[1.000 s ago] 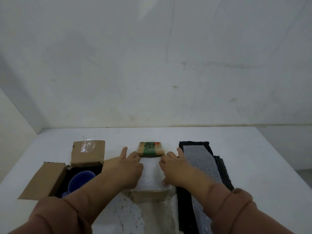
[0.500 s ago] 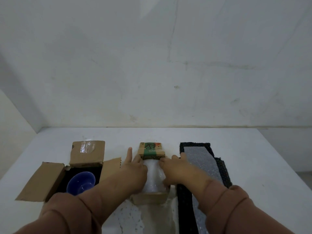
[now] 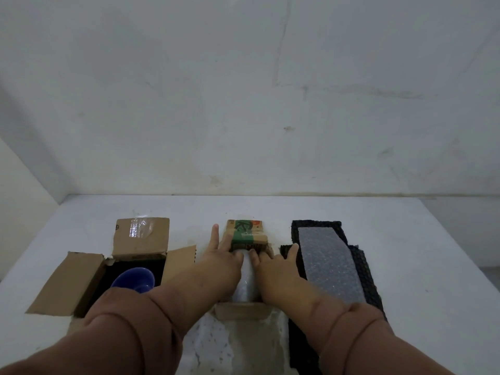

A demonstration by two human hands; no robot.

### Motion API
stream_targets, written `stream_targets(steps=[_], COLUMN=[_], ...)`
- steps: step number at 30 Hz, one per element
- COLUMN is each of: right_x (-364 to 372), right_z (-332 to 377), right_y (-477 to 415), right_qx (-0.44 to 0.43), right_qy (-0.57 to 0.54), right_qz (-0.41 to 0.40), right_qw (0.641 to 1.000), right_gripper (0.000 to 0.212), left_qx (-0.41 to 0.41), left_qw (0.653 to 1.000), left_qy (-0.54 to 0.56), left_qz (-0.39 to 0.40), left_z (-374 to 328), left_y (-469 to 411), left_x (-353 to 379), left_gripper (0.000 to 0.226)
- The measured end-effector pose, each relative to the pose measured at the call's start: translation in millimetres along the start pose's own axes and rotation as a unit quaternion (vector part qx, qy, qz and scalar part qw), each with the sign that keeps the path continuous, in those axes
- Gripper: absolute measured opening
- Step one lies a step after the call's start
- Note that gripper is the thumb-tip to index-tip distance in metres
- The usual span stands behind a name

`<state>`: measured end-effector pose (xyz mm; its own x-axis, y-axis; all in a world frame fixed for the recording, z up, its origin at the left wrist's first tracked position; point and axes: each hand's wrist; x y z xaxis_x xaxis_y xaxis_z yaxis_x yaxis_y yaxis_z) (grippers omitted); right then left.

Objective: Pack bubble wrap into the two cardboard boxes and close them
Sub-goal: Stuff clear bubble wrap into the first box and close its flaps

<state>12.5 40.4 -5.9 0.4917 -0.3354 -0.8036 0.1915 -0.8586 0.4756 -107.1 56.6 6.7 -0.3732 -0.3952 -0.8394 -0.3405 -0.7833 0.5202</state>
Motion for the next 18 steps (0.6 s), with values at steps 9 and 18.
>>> stream_targets(steps=[9,18], right_x=[-17,-6], right_z=[-33,-15], right_y=[-16,-9], right_qx=[-0.093,-0.015], right_qy=[-0.147,-0.046], right_qz=[0.102,0.018], right_qw=[0.979,0.999], right_gripper=[0.086,0.072], left_qx=[-0.003,-0.008], left_qw=[1.0,1.0], left_qy=[0.012,-0.01], left_qz=[-0.008,-0.02], left_z=[9,-4], left_y=[5,-9], left_x=[-5,14], left_gripper=[0.072,0.063])
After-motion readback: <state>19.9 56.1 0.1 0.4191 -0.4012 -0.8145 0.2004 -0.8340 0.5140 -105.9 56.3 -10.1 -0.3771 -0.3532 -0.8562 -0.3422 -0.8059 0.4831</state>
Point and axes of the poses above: each hand's wrist, its own y-axis away from the middle knuckle, its own x-axis out of the palm, z = x × y, and after that the axes turned 12 degrees about y, right-handed
